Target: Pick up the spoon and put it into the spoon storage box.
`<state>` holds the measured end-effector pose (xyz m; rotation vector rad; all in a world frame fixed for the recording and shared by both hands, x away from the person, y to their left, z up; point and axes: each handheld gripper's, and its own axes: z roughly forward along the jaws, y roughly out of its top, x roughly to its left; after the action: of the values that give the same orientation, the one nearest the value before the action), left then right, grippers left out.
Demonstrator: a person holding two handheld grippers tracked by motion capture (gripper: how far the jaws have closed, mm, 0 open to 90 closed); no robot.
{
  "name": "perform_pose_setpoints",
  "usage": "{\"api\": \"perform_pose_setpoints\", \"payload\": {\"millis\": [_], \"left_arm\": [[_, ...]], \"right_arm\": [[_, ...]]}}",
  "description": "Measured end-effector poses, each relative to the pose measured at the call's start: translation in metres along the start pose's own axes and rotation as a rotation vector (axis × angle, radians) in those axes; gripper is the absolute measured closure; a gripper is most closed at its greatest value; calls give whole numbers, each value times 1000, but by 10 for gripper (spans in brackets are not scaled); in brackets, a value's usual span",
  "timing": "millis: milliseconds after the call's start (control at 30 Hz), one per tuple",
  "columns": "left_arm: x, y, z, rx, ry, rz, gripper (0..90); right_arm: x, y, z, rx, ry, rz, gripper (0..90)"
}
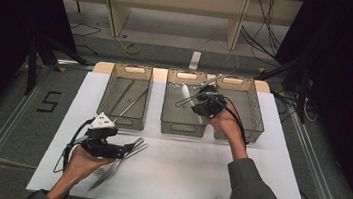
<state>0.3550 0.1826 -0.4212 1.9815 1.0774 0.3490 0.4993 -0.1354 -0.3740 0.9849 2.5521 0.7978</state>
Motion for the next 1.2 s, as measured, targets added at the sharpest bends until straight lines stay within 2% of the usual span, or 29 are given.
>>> {"api": "perform_pose_setpoints", "payload": {"millis": [367,1200], "left_arm": [[0,0,0,7,-5,3,161],[-1,0,1,10,-4,4,164]], "right_arm": [[-2,7,16,5,-10,43,863],[6,9,42,42,-3,59,856]]}}
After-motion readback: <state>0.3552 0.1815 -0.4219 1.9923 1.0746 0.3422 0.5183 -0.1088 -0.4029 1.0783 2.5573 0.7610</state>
